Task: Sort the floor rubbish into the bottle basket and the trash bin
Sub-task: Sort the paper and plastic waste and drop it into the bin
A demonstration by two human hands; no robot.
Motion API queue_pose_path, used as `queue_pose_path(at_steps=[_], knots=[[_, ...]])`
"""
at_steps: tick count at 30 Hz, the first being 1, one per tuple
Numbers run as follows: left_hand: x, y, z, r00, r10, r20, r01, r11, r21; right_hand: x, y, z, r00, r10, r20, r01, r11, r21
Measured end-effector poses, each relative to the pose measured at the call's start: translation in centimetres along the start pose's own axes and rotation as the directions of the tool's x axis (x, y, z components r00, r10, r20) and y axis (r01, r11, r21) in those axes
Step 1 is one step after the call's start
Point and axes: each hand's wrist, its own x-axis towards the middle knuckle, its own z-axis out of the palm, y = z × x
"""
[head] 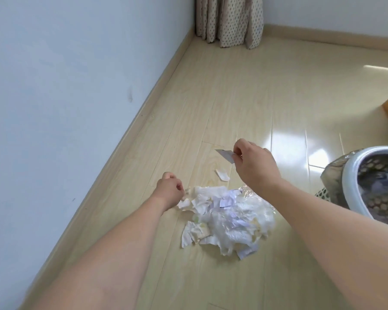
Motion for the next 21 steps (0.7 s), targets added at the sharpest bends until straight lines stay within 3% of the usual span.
queue_pose_path(at_steps=[4,11,17,21], knots=[[-4.7,4.4,-4.1,0.998,0.043,-0.056,-0.042,0.999,0.025,-3.4,-1.0,-7.3,0.988,0.149,-0.031,-0.143,0.98,0.138],[-14.7,12.0,-8.0,0.994,0.046,-0.094,-0.067,0.972,-0.227,-14.0,1.3,-17.6,0.948,0.317,-0.022,-0.304,0.925,0.229],[-23.3,20.4,-6.3,0.986,0.164,-0.008,-0.153,0.906,-0.395,-23.2,5.7,-23.7,0.874,0.476,-0.102,-0.412,0.835,0.363],[-28.7,25.8,-1.0,0.965,0.233,0.117,-0.161,0.885,-0.437,-28.9,9.6,-24.8,0.786,0.615,-0.064,-0.522,0.716,0.464]])
